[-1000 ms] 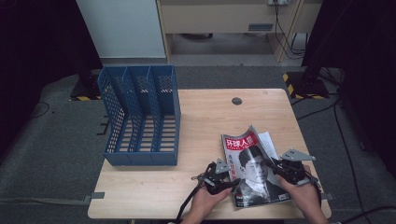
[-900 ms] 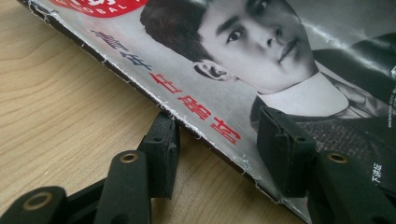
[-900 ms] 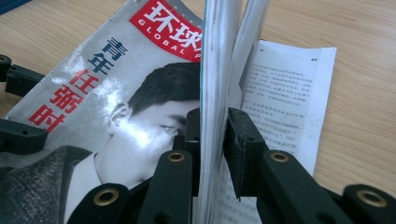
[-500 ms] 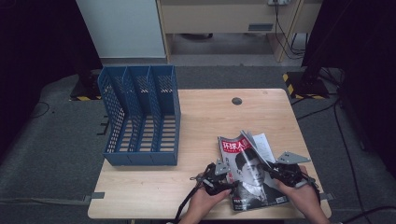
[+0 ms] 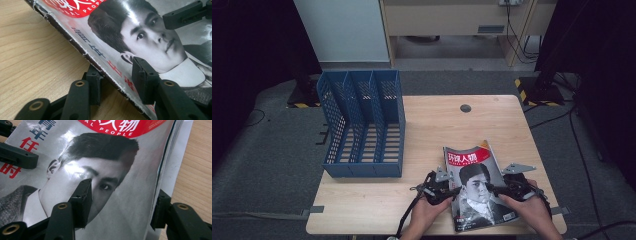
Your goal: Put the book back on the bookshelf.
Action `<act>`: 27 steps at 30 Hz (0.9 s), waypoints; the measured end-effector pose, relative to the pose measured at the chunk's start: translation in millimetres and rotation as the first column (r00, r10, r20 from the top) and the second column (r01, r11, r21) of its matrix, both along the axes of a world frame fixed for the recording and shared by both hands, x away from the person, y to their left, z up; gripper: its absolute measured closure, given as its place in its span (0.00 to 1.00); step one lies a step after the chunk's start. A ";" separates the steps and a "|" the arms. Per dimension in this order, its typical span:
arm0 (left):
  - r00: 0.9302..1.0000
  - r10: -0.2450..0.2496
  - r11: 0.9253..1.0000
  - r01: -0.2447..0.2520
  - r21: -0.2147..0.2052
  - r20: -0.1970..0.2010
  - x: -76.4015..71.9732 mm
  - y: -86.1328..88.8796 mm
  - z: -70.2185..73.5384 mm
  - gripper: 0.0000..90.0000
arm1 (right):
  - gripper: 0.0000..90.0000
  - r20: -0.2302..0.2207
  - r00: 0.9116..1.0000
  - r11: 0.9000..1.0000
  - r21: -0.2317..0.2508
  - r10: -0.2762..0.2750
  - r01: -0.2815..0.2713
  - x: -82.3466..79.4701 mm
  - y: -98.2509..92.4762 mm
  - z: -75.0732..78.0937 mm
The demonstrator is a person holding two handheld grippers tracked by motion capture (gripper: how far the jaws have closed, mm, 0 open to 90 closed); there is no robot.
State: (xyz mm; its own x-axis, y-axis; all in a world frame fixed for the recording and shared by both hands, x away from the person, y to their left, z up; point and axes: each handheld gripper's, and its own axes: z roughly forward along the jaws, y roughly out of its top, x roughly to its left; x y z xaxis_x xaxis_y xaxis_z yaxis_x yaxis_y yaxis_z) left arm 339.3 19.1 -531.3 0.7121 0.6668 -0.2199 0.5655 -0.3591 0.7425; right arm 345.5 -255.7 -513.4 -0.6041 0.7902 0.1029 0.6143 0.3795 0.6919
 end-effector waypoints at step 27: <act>1.000 -0.016 0.996 0.014 0.087 0.015 3.5 11.4 32.8 0.82 | 0.26 -0.013 0.999 0.999 -0.017 -0.046 0.045 12.5 3.3 -14.2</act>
State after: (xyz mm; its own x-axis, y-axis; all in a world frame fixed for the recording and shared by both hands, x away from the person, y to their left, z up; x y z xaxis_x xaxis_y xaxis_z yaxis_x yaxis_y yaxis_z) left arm 342.8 30.6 -498.5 0.7252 0.6721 -0.1499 0.5479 -0.4314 0.7167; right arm 358.0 -252.4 -527.6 -0.5661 0.8186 0.0973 0.6403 0.3623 0.6773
